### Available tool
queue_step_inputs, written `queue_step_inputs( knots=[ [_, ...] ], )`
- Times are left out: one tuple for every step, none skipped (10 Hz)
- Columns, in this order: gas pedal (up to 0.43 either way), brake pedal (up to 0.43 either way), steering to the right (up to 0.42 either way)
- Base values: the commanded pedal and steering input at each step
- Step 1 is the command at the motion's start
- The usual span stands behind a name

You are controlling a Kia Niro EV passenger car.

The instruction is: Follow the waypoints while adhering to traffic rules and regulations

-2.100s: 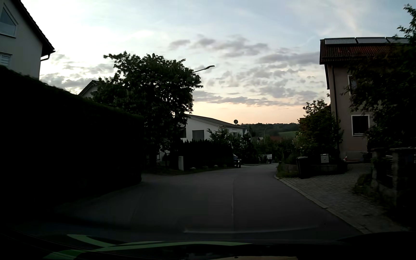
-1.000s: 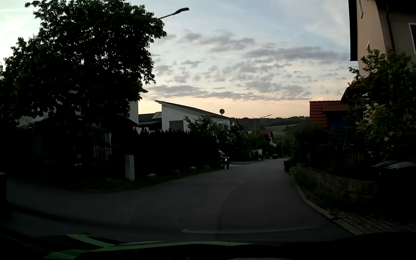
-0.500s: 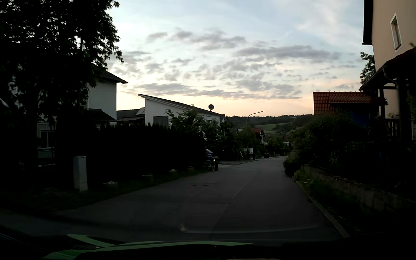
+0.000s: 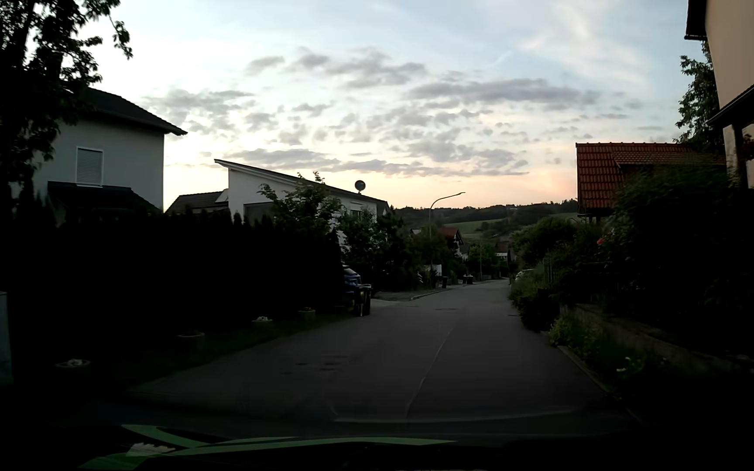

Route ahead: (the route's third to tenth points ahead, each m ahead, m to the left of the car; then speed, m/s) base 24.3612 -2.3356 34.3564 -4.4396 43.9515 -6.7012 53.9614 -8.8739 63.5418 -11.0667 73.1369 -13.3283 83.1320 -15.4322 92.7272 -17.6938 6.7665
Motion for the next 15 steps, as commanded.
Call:
queue_step_inputs(
  knots=[
    [0.0,0.0,0.044],
    [0.0,0.0,0.044],
    [0.008,0.0,0.045],
    [0.028,0.0,0.046],
    [0.028,0.0,0.046],
    [0.039,0.0,0.046],
    [0.047,0.0,0.046],
    [0.047,0.0,0.046],
    [0.047,0.0,0.046],
    [0.047,0.0,0.046],
    [0.047,0.0,0.044],
    [0.047,0.0,0.041],
    [0.047,0.0,0.037],
    [0.047,0.0,0.031],
    [0.047,0.0,0.025]
  ],
)
